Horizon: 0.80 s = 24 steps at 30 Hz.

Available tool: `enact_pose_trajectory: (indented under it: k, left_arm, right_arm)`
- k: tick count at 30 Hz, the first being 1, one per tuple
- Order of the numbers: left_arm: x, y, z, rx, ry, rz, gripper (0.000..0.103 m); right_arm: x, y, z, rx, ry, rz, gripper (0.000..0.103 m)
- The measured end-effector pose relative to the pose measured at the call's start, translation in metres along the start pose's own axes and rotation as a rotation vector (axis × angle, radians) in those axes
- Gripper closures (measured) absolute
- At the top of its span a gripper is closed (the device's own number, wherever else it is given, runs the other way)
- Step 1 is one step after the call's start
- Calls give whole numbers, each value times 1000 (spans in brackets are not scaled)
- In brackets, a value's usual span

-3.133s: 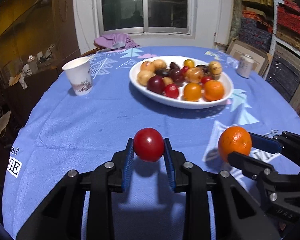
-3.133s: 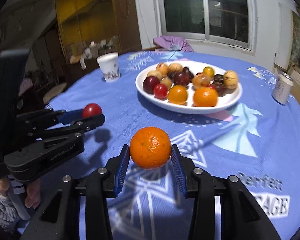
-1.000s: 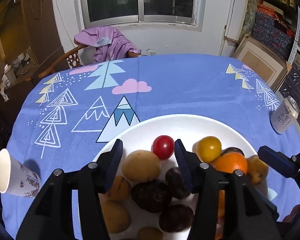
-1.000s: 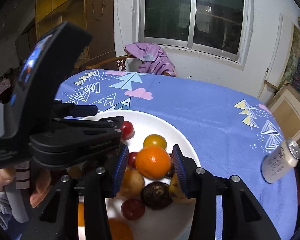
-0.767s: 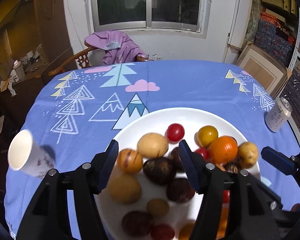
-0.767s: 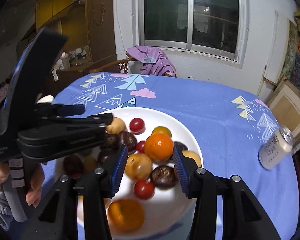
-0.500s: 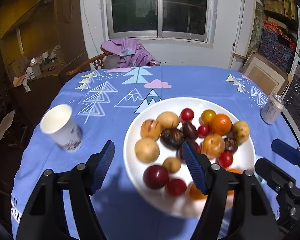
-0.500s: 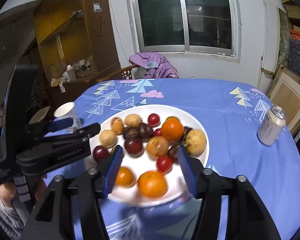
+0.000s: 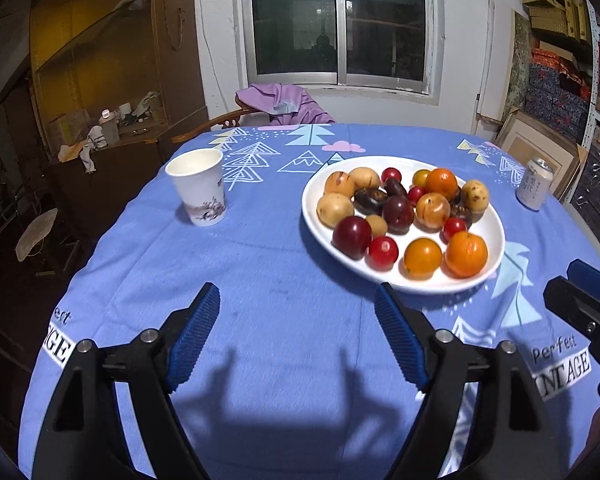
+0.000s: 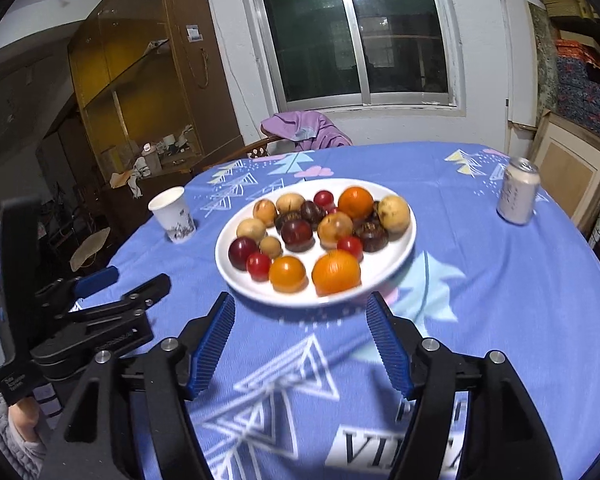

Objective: Organize fruits

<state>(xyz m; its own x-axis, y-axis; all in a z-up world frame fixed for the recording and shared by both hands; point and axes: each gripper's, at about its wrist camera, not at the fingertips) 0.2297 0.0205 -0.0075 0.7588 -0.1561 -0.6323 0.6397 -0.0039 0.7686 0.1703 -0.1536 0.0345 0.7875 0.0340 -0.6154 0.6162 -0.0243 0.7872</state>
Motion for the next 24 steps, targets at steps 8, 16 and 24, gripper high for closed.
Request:
enact_pose_trajectory:
  k: [8, 16, 24]
  left_arm:
    - [-16, -30, 7, 14, 7, 26, 11]
    - [-20, -37, 22, 78, -7, 50, 4]
    - [-17, -39, 22, 68, -13, 28, 4]
  right_arm:
    - [-9, -28, 3, 32, -21, 47, 18]
    - [-15, -33, -2, -2, -67, 83, 3]
    - [-12, -36, -5, -26, -99, 65, 3]
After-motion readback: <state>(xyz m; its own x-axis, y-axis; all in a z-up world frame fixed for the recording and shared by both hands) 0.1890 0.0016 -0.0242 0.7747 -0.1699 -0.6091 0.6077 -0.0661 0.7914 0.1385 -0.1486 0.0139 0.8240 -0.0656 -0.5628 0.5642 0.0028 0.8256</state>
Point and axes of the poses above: each gripper's, at about its wrist camera, not at the fingertips, and x roughly the way its jaws point, z to its right, y to its top, and after that the axes turned 13 degrees about -y, right-handed
